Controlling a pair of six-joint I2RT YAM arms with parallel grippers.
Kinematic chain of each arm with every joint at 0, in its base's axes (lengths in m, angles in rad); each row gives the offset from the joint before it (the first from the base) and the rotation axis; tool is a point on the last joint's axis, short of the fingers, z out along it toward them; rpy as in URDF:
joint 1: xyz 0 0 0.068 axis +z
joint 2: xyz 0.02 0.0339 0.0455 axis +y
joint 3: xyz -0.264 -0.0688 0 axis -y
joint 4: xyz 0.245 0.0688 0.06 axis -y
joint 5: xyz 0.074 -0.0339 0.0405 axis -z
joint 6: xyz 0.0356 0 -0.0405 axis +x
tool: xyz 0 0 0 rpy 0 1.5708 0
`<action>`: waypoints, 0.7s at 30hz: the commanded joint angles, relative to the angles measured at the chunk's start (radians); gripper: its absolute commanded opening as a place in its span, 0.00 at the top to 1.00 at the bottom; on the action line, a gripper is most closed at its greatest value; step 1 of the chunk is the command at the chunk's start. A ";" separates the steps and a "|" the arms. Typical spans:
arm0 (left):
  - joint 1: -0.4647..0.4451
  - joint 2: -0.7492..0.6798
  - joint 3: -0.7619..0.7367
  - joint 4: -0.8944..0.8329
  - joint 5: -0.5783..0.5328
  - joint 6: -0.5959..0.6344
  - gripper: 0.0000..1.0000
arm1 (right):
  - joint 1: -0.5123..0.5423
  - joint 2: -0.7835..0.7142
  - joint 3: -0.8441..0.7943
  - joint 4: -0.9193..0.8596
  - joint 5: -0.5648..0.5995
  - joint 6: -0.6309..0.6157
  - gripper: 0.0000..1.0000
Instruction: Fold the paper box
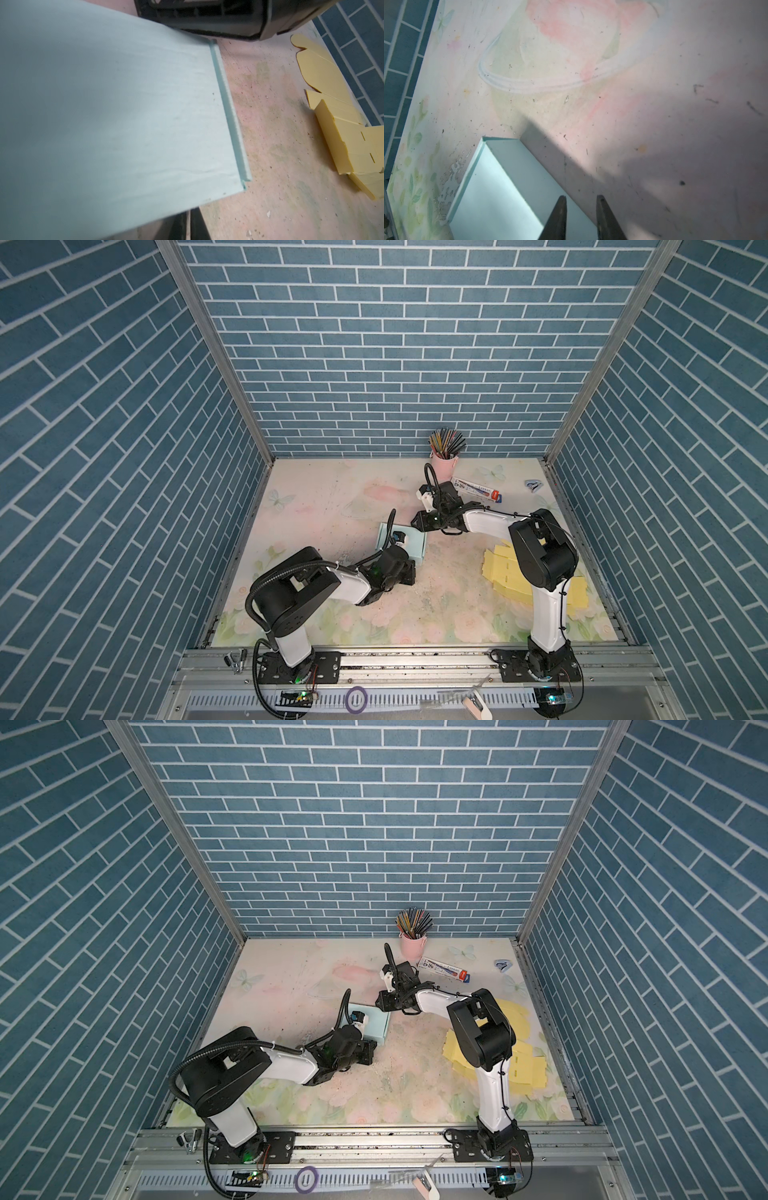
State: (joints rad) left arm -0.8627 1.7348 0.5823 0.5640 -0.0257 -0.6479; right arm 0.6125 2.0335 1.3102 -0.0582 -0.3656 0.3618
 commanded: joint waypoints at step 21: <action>0.096 0.129 0.096 0.060 -0.043 -0.040 0.81 | -0.026 -0.156 0.300 -0.292 0.122 -0.080 0.35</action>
State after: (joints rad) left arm -0.7750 1.8263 0.6510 0.6399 -0.0578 -0.6678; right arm 0.5816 1.9572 1.6093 -0.2798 -0.2691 0.3161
